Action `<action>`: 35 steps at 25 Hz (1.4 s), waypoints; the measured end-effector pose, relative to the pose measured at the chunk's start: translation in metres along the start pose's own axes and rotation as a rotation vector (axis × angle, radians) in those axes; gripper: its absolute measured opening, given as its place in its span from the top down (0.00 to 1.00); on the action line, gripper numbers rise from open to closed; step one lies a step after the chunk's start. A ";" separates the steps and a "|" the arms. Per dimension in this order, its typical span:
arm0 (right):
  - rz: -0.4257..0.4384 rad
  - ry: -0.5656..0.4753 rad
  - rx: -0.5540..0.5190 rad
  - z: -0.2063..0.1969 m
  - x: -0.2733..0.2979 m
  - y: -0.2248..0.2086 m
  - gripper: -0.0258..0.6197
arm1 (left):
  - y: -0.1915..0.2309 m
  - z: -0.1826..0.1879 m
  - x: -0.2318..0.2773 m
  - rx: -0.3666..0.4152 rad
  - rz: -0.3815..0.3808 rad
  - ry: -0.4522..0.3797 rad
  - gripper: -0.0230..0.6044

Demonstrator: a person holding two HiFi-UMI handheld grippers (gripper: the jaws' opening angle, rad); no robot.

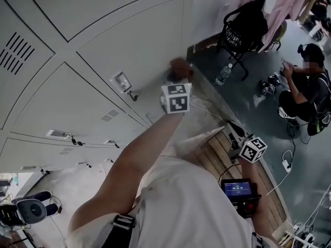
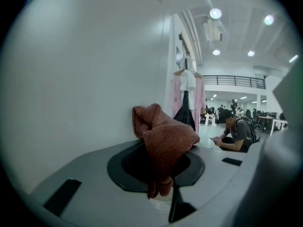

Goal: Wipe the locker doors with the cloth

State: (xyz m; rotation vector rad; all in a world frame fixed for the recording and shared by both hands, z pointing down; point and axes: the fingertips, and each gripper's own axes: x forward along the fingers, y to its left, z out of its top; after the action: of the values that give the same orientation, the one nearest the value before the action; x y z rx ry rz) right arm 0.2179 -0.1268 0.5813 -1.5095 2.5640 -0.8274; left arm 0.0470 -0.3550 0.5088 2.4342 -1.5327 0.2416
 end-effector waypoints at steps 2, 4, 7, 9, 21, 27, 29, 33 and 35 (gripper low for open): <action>-0.006 -0.008 0.003 0.001 -0.004 -0.002 0.93 | -0.007 0.013 0.003 0.051 0.003 -0.026 0.84; -0.002 -0.011 0.003 0.002 -0.004 -0.003 0.93 | -0.008 0.026 0.001 0.071 0.012 -0.047 0.84; 0.022 -0.011 0.000 0.003 0.002 -0.001 0.93 | 0.000 0.040 -0.014 0.070 0.048 -0.069 0.84; 0.048 -0.009 -0.005 0.005 0.010 0.003 0.93 | 0.011 0.040 -0.026 0.058 0.083 -0.078 0.84; 0.229 0.060 -0.037 -0.005 0.057 0.044 0.93 | 0.093 0.055 -0.140 0.057 0.282 -0.157 0.84; 0.298 0.076 -0.047 -0.010 0.077 0.063 0.93 | 0.122 0.065 -0.195 0.240 0.367 -0.207 0.84; 0.306 0.078 -0.048 -0.010 0.078 0.065 0.93 | 0.138 0.061 -0.216 0.272 0.422 -0.208 0.84; 0.312 0.091 -0.053 -0.011 0.080 0.065 0.93 | 0.169 0.062 -0.244 0.286 0.526 -0.220 0.84; 0.312 0.096 -0.052 -0.013 0.081 0.064 0.93 | 0.169 0.067 -0.245 0.294 0.533 -0.226 0.84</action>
State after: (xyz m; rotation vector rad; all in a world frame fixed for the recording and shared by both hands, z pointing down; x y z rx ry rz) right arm 0.1209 -0.1636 0.5793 -1.0603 2.8082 -0.8144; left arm -0.2113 -0.2341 0.3993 2.2617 -2.3866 0.3154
